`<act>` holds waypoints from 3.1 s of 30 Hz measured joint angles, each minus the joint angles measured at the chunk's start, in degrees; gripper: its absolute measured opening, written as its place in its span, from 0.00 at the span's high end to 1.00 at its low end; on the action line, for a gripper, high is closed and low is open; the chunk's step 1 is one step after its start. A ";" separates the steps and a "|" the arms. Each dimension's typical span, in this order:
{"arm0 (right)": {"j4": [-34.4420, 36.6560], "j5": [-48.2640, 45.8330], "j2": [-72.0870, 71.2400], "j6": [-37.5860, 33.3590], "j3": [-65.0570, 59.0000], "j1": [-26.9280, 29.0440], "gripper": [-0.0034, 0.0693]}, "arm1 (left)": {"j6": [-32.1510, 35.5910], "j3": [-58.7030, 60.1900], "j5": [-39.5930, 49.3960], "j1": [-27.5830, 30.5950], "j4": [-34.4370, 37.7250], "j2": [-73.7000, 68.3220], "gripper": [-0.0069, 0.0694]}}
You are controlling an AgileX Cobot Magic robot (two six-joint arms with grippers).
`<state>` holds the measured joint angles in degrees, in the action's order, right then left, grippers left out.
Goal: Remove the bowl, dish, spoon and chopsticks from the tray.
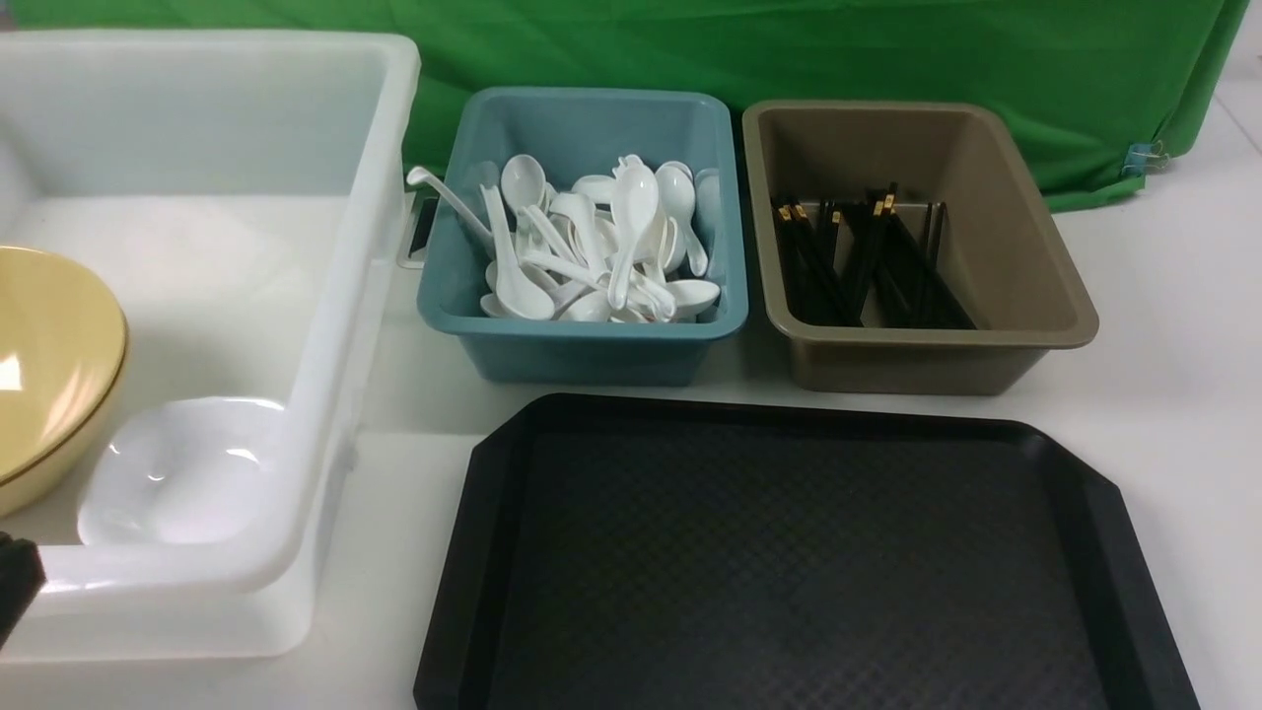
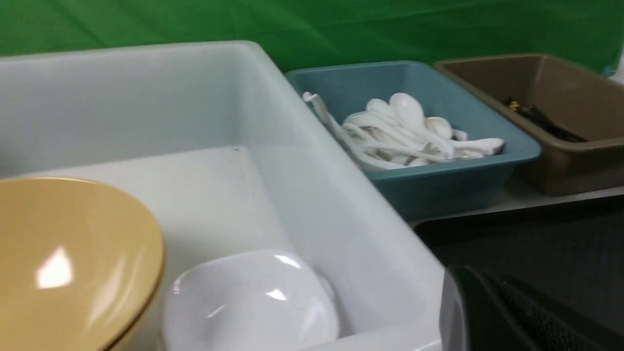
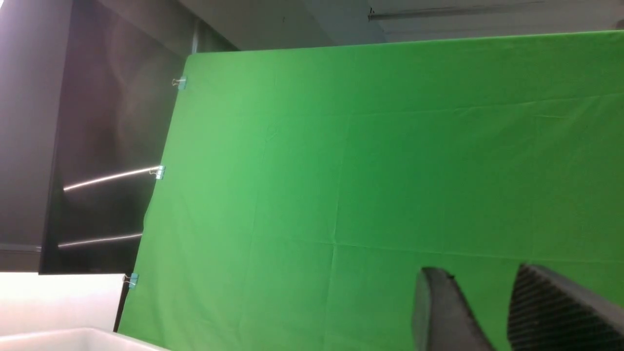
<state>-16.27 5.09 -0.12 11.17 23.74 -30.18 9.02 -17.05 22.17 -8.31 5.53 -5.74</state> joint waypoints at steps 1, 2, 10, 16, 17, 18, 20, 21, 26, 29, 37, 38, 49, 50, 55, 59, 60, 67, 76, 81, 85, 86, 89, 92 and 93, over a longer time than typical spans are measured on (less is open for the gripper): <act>0.00 0.00 0.00 0.00 0.00 0.00 0.65 | -0.19 1.53 -2.02 0.96 -1.09 0.46 0.92; 0.00 0.00 0.00 0.00 0.00 0.00 0.65 | -0.44 3.31 -4.27 1.84 -1.82 0.83 0.92; 0.00 0.00 0.00 0.00 0.00 0.00 0.63 | -3.97 16.35 -12.61 11.30 -3.60 5.32 0.92; 0.00 0.00 0.00 0.00 0.00 0.00 0.62 | -5.70 17.45 -9.38 11.97 -3.74 5.66 0.92; 0.00 0.00 0.00 0.00 0.00 0.00 0.62 | -5.85 17.44 -9.44 12.02 -3.74 5.66 0.92; 0.00 0.00 0.00 0.00 0.00 0.00 0.62 | -5.90 17.44 -9.57 12.04 -3.74 5.66 0.92; 0.00 0.00 0.00 0.00 0.00 0.00 0.62 | -5.90 17.44 -9.57 12.06 -3.74 5.66 0.92; 0.00 0.00 0.00 0.00 0.00 0.00 0.62 | -5.90 17.44 -9.57 12.06 -3.74 5.66 0.92; 0.00 0.00 0.00 0.00 0.00 0.00 0.62 | -5.90 17.44 -9.58 12.06 -3.74 5.66 0.92; 0.00 0.00 0.00 0.00 0.00 0.00 0.62 | -5.90 17.44 -9.63 12.06 -3.74 5.66 0.92; 0.00 0.00 0.00 0.00 0.00 0.00 0.62 | -5.90 17.44 -9.63 12.06 -3.74 5.66 0.92; 0.00 0.00 0.00 0.00 0.00 0.00 0.62 | -5.90 17.44 -9.63 12.06 -3.74 5.66 0.92; 0.00 -4.25 0.00 0.06 -0.71 1.96 0.62 | -5.90 17.44 -9.63 12.06 -4.03 5.66 0.92; 0.06 -6.08 0.00 0.06 -1.41 3.87 0.62 | -5.90 17.44 -9.63 12.06 -4.03 5.66 0.92; 0.24 -16.17 0.12 0.06 -8.38 17.03 0.62 | -5.90 17.44 -9.63 12.06 -4.16 5.66 0.92; 0.31 -19.20 0.19 0.06 -17.14 25.36 0.62 | -5.62 17.44 -9.63 12.06 -4.16 5.66 0.92; 0.38 -19.53 0.19 0.06 -19.54 26.99 0.62 | -5.56 17.44 -9.63 12.06 -4.16 5.66 0.92; 1.23 -19.52 0.19 0.06 -24.14 30.46 0.62 | -5.23 17.44 -9.93 12.06 -4.16 5.74 0.92; 1.91 -19.12 0.19 0.06 -24.14 30.71 0.62 | -5.02 17.44 -10.04 12.06 -4.16 5.77 0.92; 1.91 -19.12 0.19 0.06 -24.14 30.71 0.62 | -4.91 17.44 -10.04 12.06 -4.16 5.77 0.92; 1.93 -19.12 0.19 0.06 -24.14 30.71 0.62 | -4.84 17.44 -10.04 12.06 -4.16 5.77 0.92; 1.93 -19.12 0.19 0.06 -24.14 30.71 0.62 | -4.84 17.44 -10.04 12.06 -4.16 5.77 0.92; 1.93 -19.12 0.19 0.06 -24.14 30.71 0.62 | -4.80 17.44 -10.04 12.06 -4.16 5.77 0.92; 1.93 -19.12 0.19 0.06 -24.14 30.71 0.62 | -4.80 17.44 -10.04 12.06 -4.16 5.77 0.91; 1.93 -19.08 0.19 0.06 -24.14 30.71 0.62 | -4.80 17.44 -10.04 12.06 -4.16 5.77 0.91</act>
<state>-14.34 -13.98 0.08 11.23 -0.40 0.54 4.22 0.40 12.13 3.74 1.37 0.02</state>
